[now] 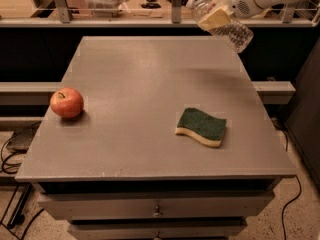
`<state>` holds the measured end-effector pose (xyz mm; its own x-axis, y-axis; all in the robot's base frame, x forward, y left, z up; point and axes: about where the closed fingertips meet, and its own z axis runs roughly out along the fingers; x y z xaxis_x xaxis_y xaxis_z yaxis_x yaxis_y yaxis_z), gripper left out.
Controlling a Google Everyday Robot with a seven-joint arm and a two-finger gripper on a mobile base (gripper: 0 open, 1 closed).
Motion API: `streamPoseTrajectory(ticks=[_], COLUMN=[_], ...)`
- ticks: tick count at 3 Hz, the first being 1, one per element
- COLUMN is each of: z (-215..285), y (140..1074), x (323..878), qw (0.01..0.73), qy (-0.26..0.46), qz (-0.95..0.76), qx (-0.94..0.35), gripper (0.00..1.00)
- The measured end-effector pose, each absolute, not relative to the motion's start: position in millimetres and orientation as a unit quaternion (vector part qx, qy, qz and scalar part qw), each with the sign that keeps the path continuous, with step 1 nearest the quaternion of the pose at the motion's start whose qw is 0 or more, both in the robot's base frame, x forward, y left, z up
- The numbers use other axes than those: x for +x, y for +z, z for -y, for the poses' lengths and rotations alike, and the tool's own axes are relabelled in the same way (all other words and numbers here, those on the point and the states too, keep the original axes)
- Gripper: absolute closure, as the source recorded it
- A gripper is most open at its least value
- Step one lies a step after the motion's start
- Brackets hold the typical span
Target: Place water bottle upright
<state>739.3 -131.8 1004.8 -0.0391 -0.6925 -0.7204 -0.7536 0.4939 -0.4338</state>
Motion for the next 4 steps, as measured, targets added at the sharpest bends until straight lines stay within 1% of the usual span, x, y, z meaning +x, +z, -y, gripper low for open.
streamPoseTrajectory(ticks=[2,4], z=[111.1,99.9], y=[1013.7,1019.1], x=[724.5,696.1], qw=[0.505,0.515], qy=[0.033,0.061], qz=[-0.651,-0.59], qx=[-0.565,-0.618], gripper=[1.0,1.0])
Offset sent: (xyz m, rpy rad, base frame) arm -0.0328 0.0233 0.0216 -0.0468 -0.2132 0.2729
